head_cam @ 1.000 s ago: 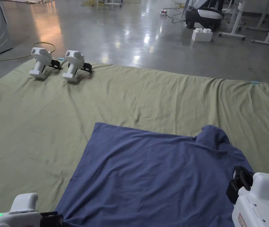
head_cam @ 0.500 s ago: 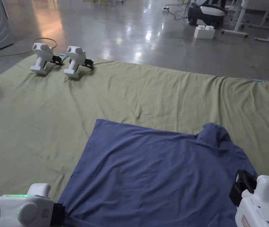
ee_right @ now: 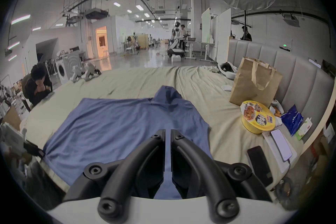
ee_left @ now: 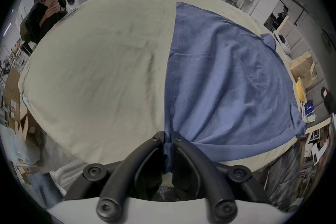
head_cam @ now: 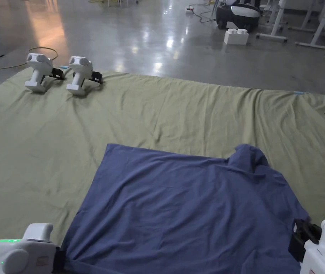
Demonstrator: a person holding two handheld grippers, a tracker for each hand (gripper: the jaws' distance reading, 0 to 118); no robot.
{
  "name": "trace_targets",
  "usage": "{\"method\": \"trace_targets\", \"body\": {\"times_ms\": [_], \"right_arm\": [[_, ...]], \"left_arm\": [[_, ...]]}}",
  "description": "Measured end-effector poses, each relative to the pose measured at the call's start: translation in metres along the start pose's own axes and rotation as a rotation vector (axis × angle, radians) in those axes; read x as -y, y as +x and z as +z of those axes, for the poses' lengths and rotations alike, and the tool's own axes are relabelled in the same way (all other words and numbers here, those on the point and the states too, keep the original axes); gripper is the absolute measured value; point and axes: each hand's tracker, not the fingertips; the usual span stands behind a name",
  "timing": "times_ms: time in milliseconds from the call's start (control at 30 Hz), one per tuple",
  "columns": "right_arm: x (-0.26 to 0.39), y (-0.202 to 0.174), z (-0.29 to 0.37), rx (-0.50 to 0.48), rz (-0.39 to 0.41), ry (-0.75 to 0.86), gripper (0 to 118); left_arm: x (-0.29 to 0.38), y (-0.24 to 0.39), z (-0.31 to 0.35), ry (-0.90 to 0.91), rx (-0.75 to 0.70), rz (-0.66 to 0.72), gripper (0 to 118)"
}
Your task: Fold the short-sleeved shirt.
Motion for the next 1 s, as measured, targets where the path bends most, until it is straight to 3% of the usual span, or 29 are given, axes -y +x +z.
{"method": "trace_targets", "body": {"times_ms": [100,133,200,267,300,433,600,733,800,933,1000], "right_arm": [[0.003,0.022,0.004,0.019,0.028,-0.120,11],[0.005,0.032,0.005,0.029,0.024,-0.159,17],[0.012,0.046,0.007,0.037,0.025,-0.255,31],[0.022,0.059,0.005,0.044,0.026,-0.357,58],[0.029,0.063,0.003,0.040,0.023,-0.396,62],[0.058,0.076,-0.010,0.040,-0.009,-0.542,67],[0.088,0.074,-0.030,0.002,-0.078,-0.623,67],[0.103,0.071,-0.048,0.007,-0.111,-0.635,59],[0.102,0.065,-0.047,0.021,-0.095,-0.617,51],[0.095,0.057,-0.043,0.034,-0.015,-0.586,13],[0.094,0.057,-0.040,0.031,0.001,-0.582,10]], "left_arm": [[-0.002,-0.002,0.001,0.019,0.003,0.012,9],[0.000,-0.002,0.004,0.026,0.003,0.010,9],[0.002,0.001,0.008,0.030,-0.004,-0.007,9],[-0.003,0.005,0.006,0.041,-0.011,-0.015,9],[-0.002,0.005,0.007,0.043,-0.009,-0.011,9],[-0.005,0.008,0.009,0.053,-0.011,-0.022,9],[0.001,0.023,0.023,0.057,-0.011,-0.024,9],[0.001,0.025,0.023,0.048,-0.010,-0.022,9],[-0.002,0.022,0.020,0.044,-0.010,-0.021,9],[-0.003,0.020,0.019,0.044,-0.007,-0.018,9],[-0.004,0.020,0.019,0.050,-0.010,-0.022,9]]}}
